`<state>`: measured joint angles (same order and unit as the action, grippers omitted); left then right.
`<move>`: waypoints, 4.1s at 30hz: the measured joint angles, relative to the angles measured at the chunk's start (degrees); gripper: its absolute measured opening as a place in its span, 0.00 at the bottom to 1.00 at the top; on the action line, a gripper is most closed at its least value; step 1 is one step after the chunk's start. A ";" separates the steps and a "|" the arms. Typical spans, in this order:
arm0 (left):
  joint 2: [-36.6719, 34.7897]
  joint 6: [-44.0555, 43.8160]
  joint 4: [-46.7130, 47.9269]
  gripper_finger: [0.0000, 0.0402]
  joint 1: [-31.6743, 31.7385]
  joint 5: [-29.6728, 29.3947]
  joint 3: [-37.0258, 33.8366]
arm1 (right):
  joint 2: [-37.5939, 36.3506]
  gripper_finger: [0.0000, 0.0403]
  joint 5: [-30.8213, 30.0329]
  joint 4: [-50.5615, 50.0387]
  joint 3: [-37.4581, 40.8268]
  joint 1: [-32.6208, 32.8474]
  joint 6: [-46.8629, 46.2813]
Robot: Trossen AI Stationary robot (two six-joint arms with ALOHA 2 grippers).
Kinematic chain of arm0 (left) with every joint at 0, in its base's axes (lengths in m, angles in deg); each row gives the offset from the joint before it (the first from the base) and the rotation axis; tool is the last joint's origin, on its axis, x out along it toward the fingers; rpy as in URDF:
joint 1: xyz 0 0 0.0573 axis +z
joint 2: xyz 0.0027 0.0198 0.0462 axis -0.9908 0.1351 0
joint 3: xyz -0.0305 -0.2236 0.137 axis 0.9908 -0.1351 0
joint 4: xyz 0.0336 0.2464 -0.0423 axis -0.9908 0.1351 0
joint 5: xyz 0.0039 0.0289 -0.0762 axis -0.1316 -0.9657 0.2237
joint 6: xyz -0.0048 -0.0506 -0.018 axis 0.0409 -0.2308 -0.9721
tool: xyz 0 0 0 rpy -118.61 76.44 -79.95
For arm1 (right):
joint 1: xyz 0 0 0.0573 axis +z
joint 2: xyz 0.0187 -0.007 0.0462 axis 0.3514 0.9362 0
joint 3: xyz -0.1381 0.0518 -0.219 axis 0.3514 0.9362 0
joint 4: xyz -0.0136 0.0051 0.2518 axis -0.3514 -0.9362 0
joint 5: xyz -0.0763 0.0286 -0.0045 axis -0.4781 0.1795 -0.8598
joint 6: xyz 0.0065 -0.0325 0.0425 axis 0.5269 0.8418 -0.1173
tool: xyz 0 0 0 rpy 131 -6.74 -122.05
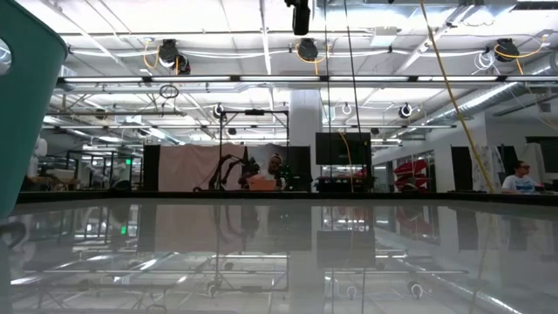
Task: Sort popcorn bags into baskets
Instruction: Put the red popcorn bag into the green bin
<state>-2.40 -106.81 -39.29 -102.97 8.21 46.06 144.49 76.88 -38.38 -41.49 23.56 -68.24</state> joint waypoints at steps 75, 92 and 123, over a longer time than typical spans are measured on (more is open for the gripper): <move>38.29 -42.97 9.56 0.31 -58.22 -35.28 -0.14 | -0.26 0.46 -1.31 -1.38 0.02 0.57 2.56; 26.47 -44.05 12.28 0.36 -55.94 -32.38 -0.14 | -0.26 0.46 1.60 -1.83 0.02 -0.28 1.92; 41.98 -10.65 4.70 0.23 -48.92 -23.58 -0.20 | -0.24 0.37 -4.54 -6.41 0.07 3.08 -3.08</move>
<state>39.57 -117.46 -34.59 -151.89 -15.37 45.86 144.25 72.34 -44.79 -41.43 26.63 -71.31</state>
